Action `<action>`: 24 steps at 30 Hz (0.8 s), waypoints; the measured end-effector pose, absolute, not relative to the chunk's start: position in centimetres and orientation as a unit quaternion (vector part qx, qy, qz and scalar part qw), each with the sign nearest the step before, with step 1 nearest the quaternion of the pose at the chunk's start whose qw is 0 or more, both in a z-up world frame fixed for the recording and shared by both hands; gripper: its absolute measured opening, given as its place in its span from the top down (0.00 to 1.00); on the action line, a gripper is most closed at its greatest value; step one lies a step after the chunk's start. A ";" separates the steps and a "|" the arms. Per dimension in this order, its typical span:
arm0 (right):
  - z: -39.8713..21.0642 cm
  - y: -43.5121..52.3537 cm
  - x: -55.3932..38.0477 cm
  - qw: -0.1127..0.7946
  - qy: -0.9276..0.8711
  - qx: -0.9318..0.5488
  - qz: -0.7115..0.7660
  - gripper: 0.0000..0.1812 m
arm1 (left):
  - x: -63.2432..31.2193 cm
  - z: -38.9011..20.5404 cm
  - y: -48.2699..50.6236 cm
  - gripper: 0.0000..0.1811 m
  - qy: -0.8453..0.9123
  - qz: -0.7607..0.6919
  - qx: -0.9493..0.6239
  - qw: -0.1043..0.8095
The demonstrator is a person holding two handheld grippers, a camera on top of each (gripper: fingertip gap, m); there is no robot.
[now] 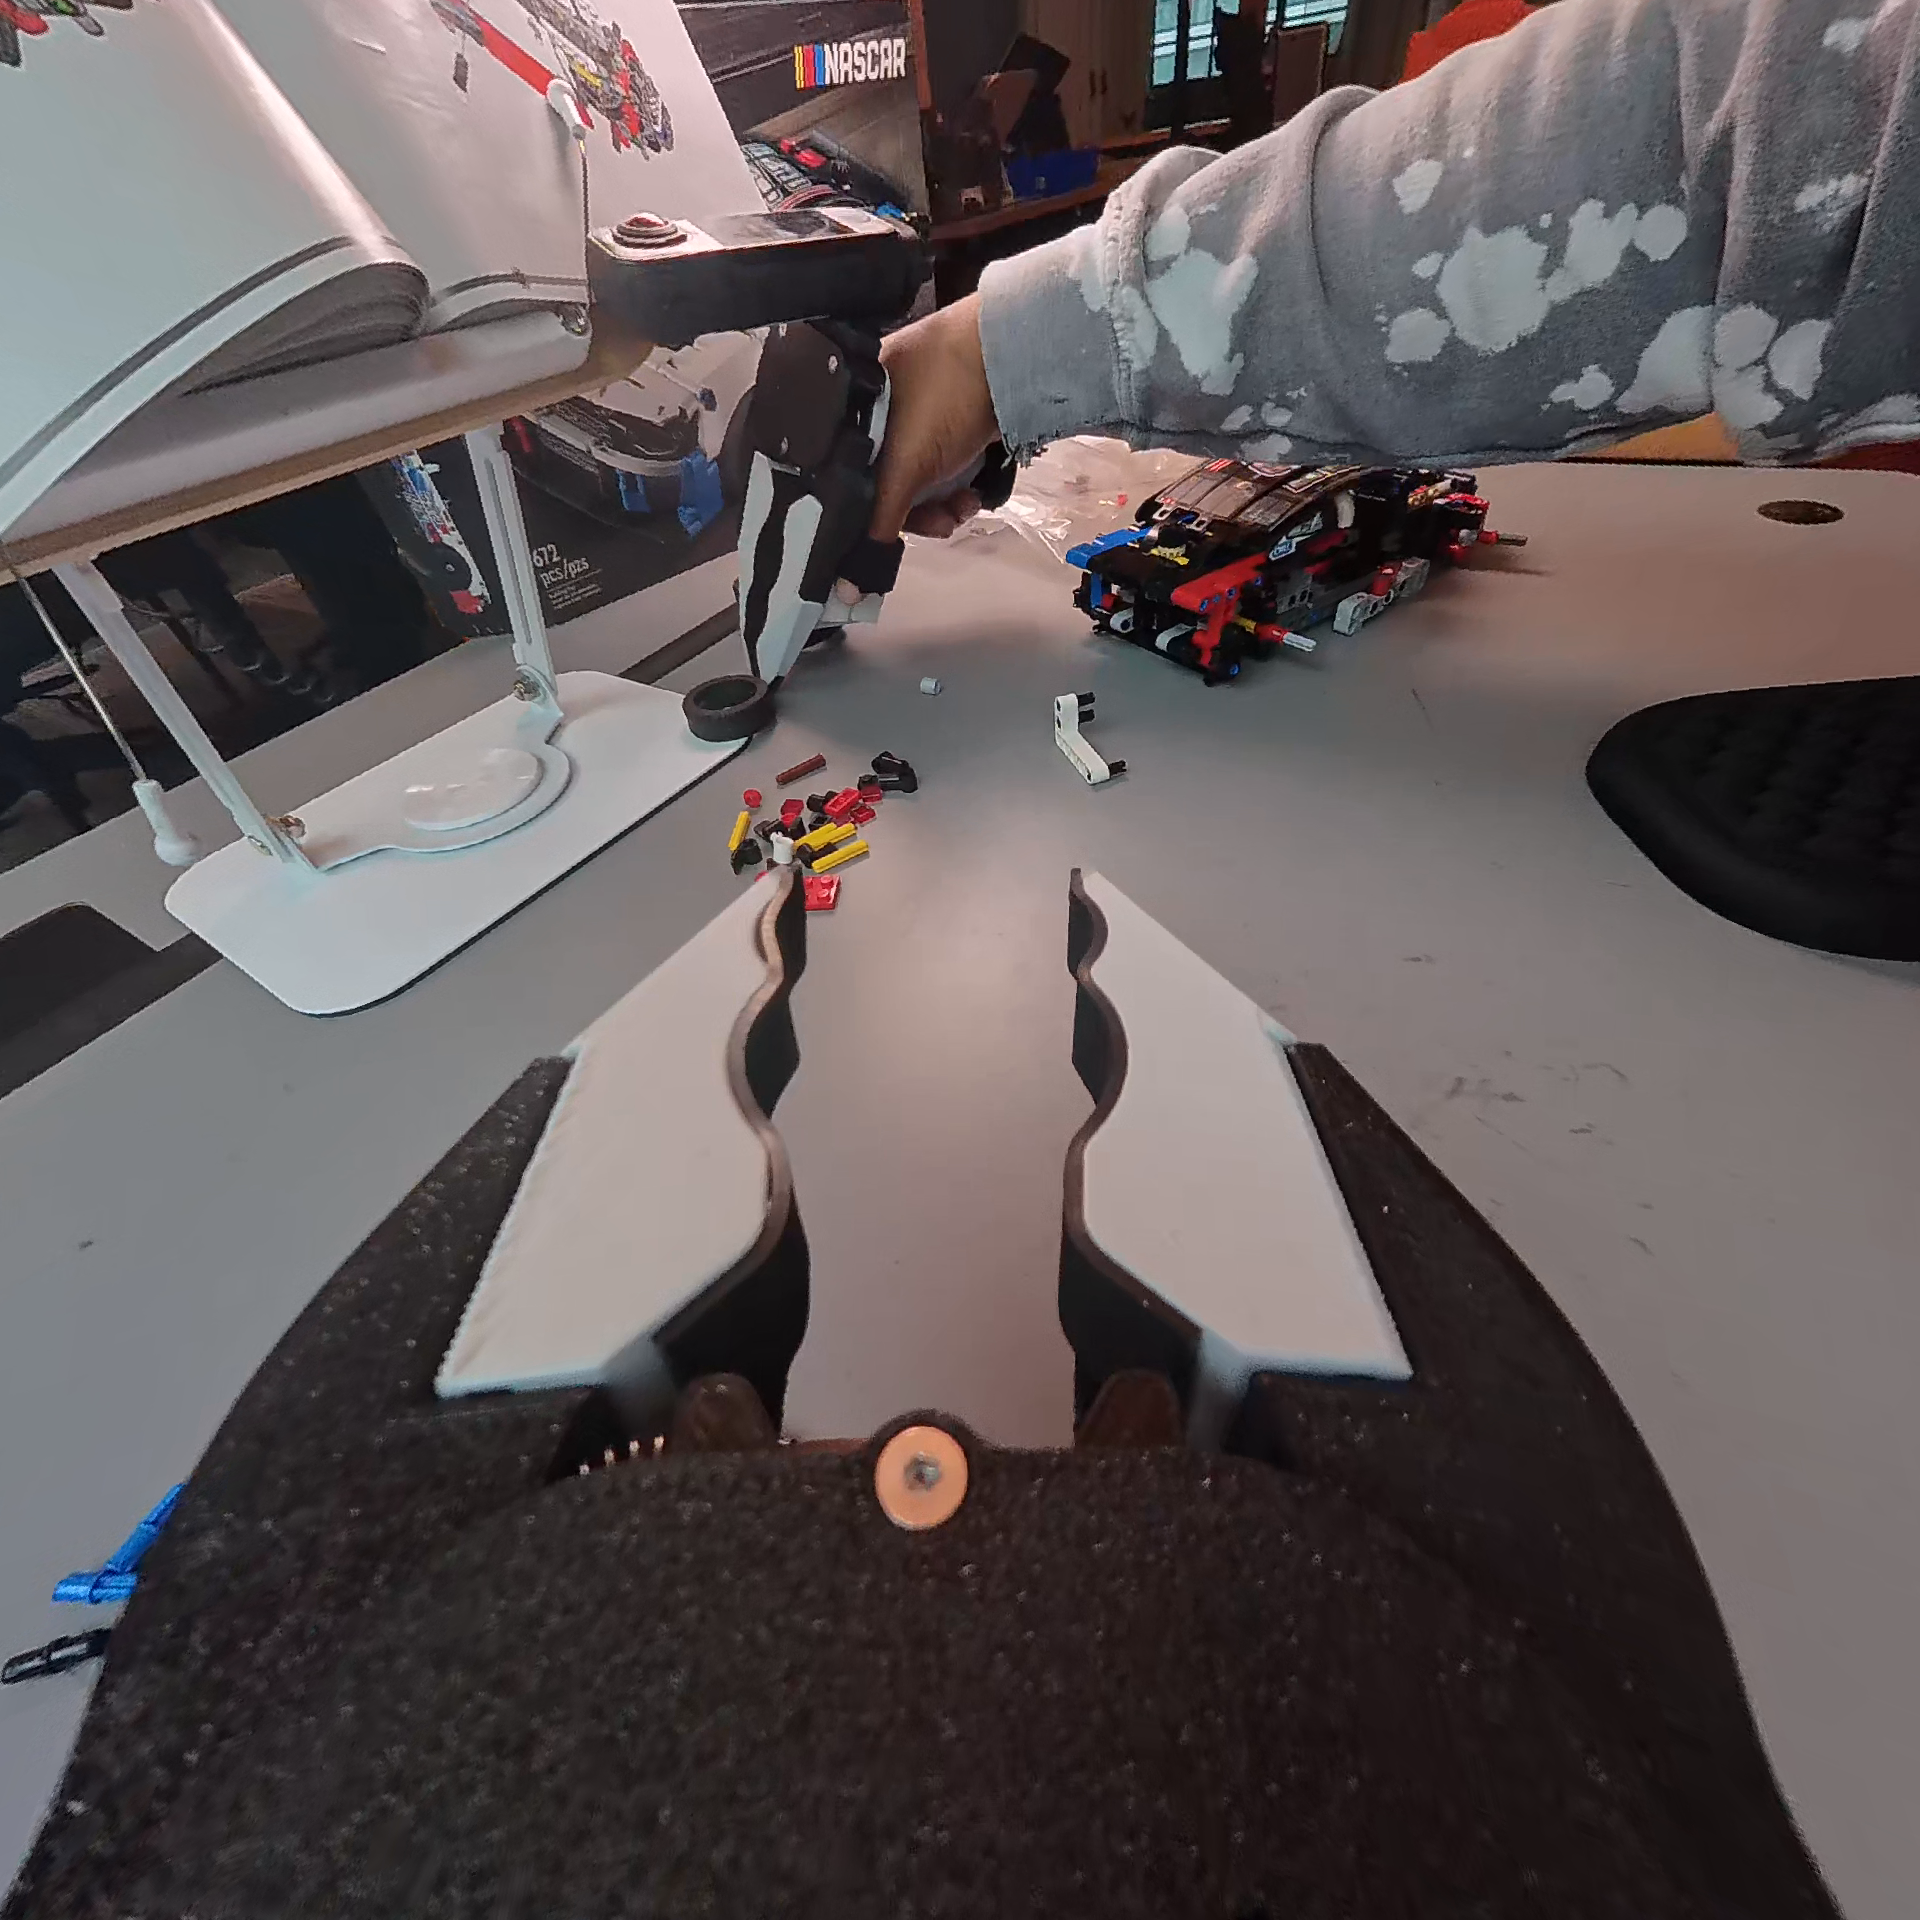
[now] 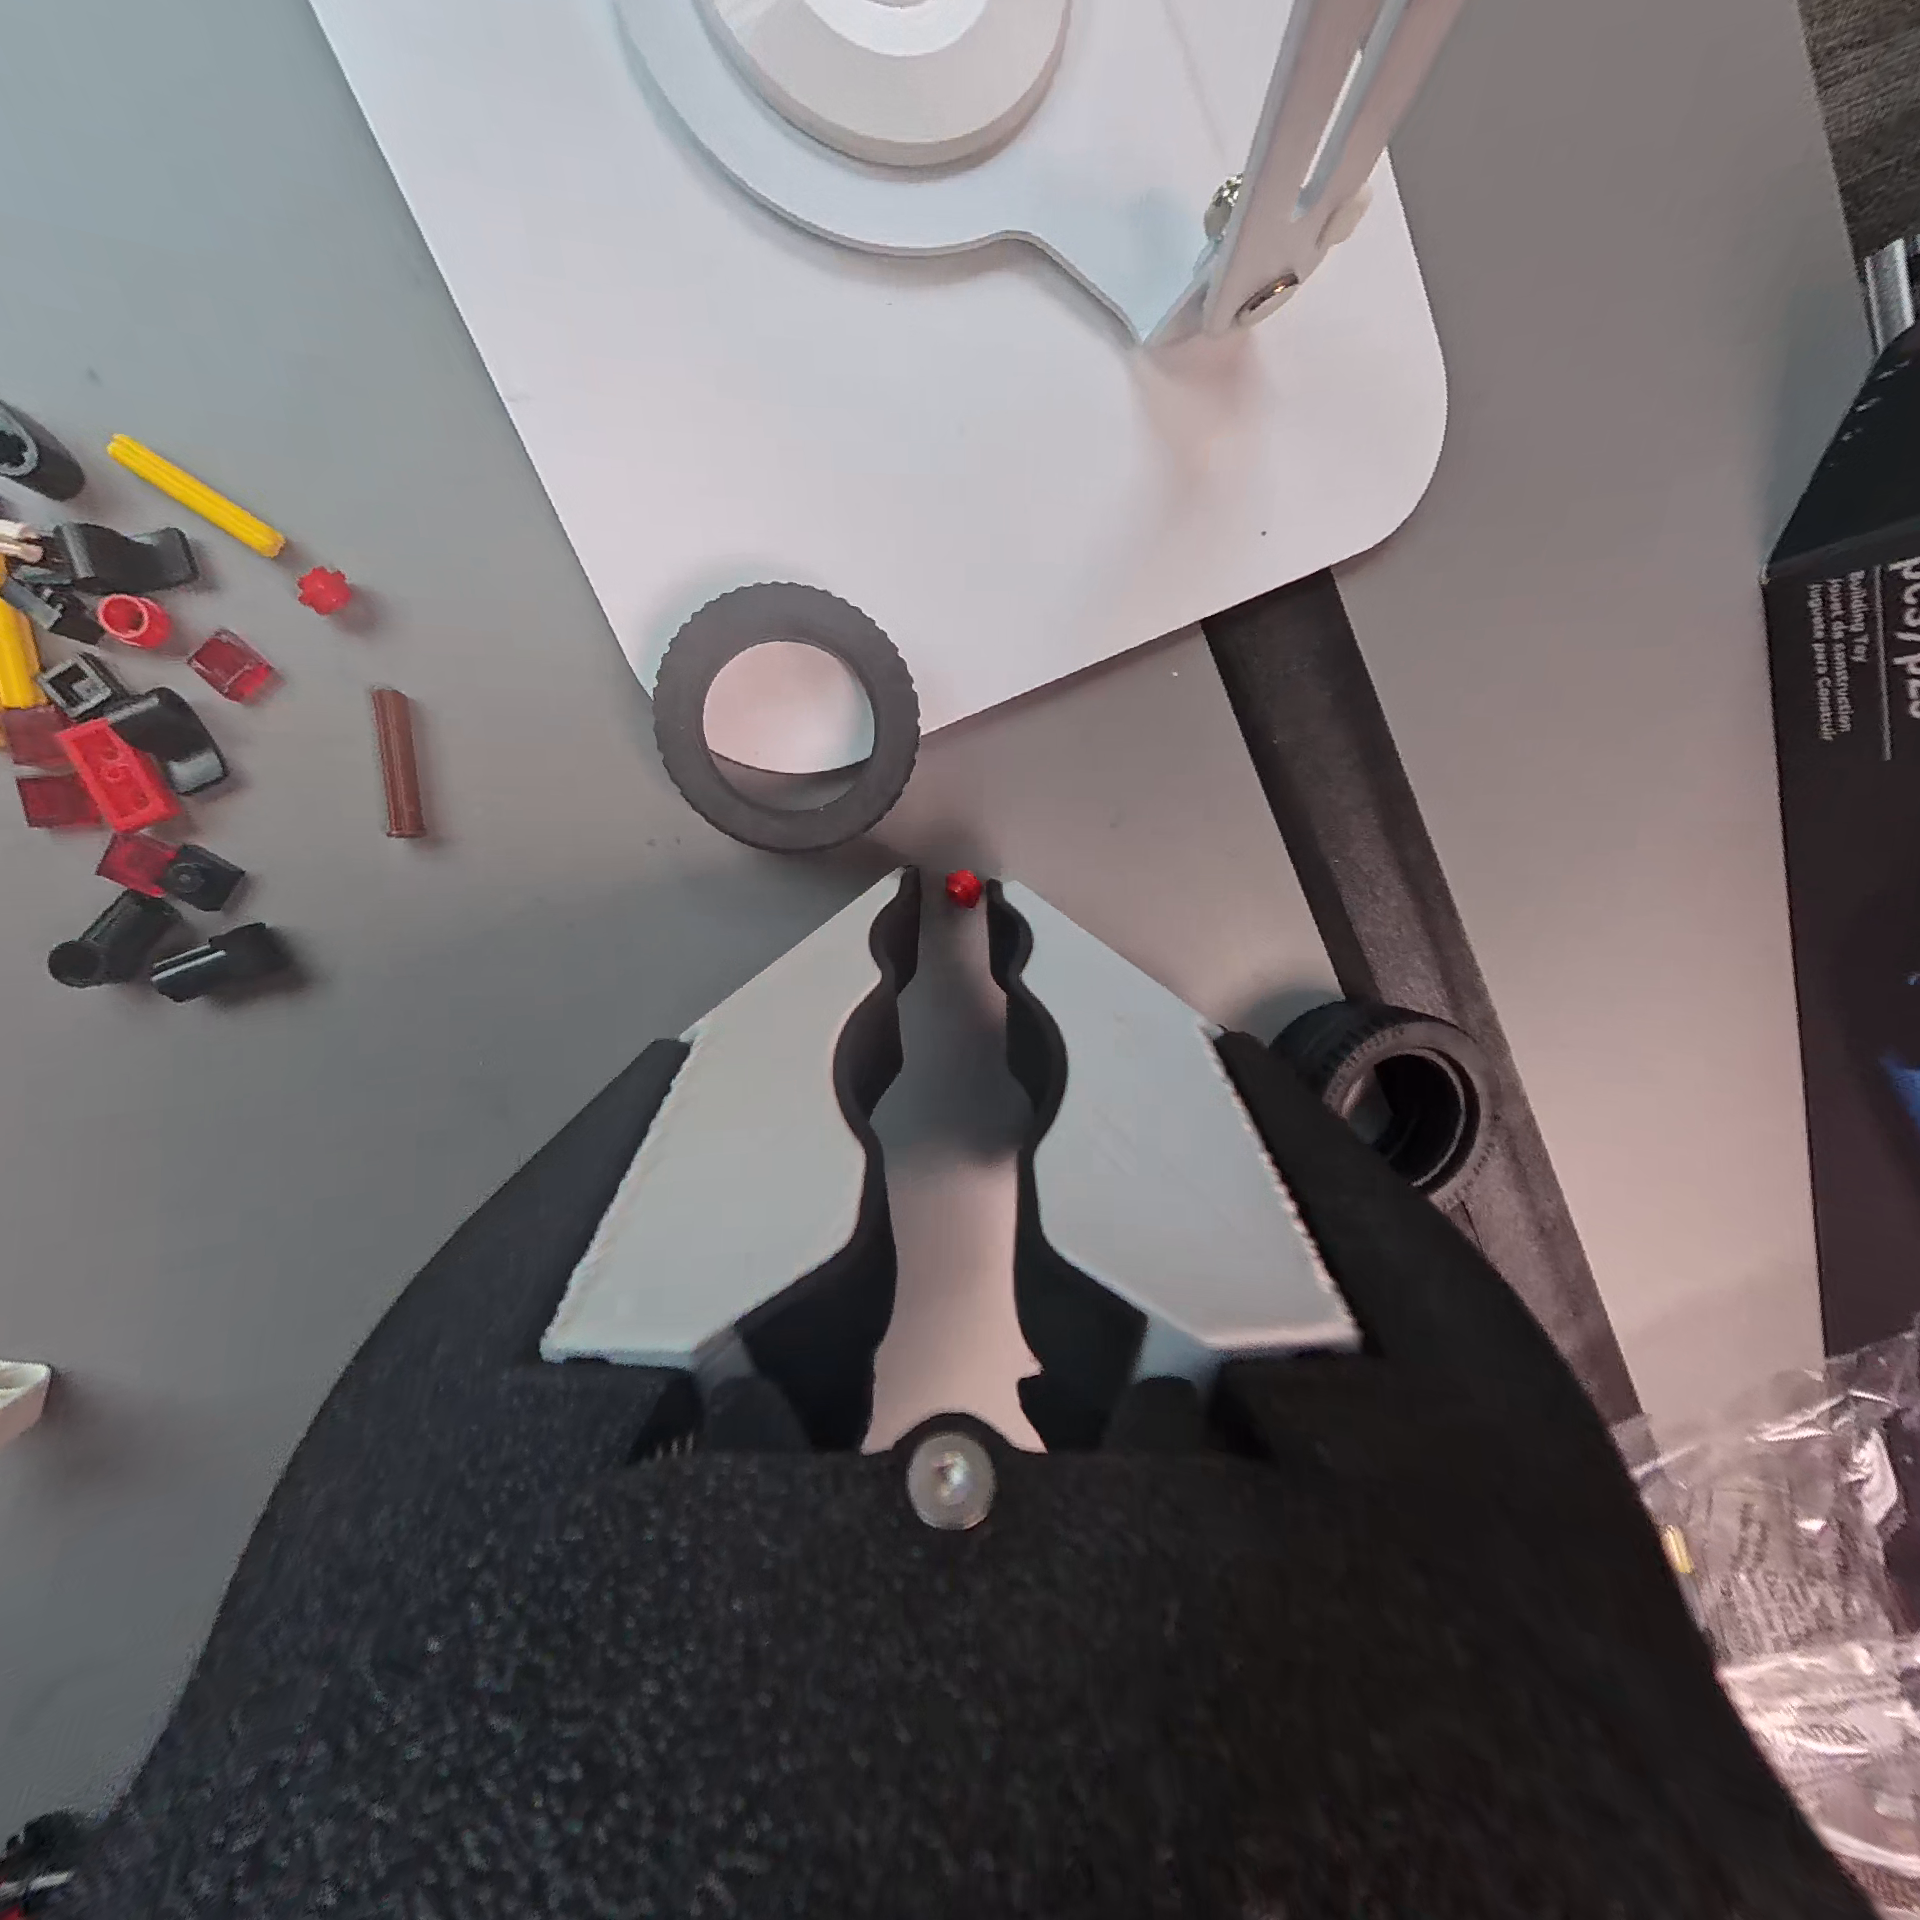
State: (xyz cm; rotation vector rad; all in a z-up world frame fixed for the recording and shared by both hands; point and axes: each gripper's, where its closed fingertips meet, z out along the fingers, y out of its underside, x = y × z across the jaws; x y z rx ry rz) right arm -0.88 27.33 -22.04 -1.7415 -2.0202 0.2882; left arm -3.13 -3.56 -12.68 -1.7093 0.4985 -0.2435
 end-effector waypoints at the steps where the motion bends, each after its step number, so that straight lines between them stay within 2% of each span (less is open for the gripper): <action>1: -22.1 27.2 -0.9 0.225 -0.734 -0.631 0.109 0.94 | -3.1 -12.7 -3.6 0.73 0.218 -0.105 -0.745 0.622; 11: -21.3 25.4 0.0 0.227 -0.737 -0.616 0.157 0.96 | -3.0 -12.9 -3.6 0.73 0.225 -0.106 -0.747 0.616; 16: -19.7 19.1 -0.5 0.208 -0.759 -0.569 0.238 0.96 | -2.8 -13.0 -3.6 0.73 0.228 -0.106 -0.748 0.614; 20: -20.5 15.6 -2.1 0.207 -0.781 -0.537 0.241 0.96 | -2.8 -13.1 -3.6 0.72 0.224 -0.104 -0.751 0.613; 24: -19.6 15.9 -2.4 0.212 -0.772 -0.543 0.255 0.90 | -3.2 -13.0 -3.5 0.71 0.217 -0.096 -0.751 0.616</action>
